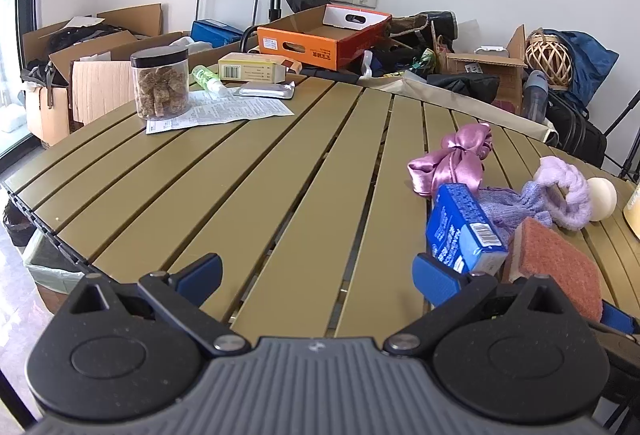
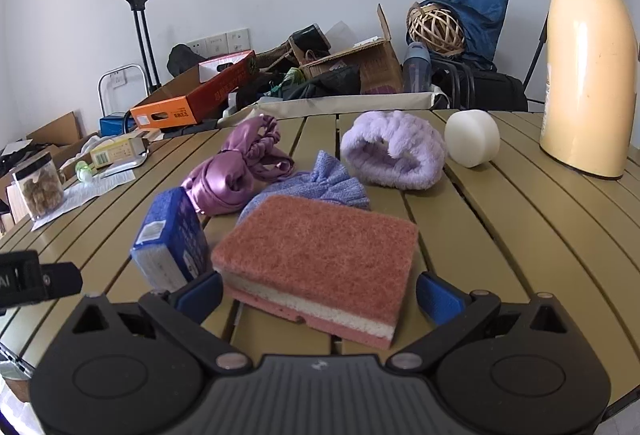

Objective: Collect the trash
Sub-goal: 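Grasp the blue box with the left gripper while the right gripper grasps the pink sponge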

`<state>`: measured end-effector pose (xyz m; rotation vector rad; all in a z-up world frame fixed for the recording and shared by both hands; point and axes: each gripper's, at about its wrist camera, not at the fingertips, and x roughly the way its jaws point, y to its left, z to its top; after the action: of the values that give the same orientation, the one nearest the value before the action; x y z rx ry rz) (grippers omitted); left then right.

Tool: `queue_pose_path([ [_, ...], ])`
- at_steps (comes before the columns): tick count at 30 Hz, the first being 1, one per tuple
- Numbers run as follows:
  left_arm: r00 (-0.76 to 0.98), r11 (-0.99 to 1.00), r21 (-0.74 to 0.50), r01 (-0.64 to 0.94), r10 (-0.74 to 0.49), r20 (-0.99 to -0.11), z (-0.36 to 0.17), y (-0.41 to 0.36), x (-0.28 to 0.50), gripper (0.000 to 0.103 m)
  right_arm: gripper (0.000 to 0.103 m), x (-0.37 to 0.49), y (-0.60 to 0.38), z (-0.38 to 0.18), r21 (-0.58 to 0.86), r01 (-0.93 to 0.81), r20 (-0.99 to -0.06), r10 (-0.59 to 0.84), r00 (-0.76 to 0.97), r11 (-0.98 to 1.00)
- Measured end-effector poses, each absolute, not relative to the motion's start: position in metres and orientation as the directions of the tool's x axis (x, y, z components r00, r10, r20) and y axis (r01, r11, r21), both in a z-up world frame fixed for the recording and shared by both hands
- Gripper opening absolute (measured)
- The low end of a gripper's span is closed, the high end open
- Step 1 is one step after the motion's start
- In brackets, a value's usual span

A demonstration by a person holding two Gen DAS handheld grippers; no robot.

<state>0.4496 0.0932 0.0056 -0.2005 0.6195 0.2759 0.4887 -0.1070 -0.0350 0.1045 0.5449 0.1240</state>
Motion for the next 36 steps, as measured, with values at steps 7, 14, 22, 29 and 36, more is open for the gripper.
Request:
queue_pose_path([
  [7,0.79,0.956,-0.124,-0.268,0.144,-0.596,0.006,0.072,0.458,0.103,0.069,0.487,-0.122,-0.036,0.146,-0.121,-0.51,0.18,0.841,0.982],
  [14,0.814,0.967,-0.129,-0.221,0.11,-0.57,0.004,0.044,0.469,0.103,0.044,0.484,-0.139,-0.035,0.179,-0.157,-0.496,0.227,0.838,0.971],
  [22,0.822,0.966,-0.138,-0.217,0.105,-0.559,-0.003,0.027,0.485,0.103,0.039,0.473,-0.157,-0.029,0.185,-0.182,-0.45,0.248,0.858,0.966],
  [29,0.81,0.973,-0.142,-0.182,0.066,-0.583,-0.012,0.022,0.496,0.041,0.037,0.469,-0.167,-0.027,0.18,-0.18,-0.439,0.243,0.865,0.967],
  [36,0.813,0.973,-0.149,-0.176,0.058,-0.579,-0.013,0.024,0.494,0.023,0.035,0.461,-0.173,-0.025,0.176,-0.194,-0.415,0.251,0.875,0.965],
])
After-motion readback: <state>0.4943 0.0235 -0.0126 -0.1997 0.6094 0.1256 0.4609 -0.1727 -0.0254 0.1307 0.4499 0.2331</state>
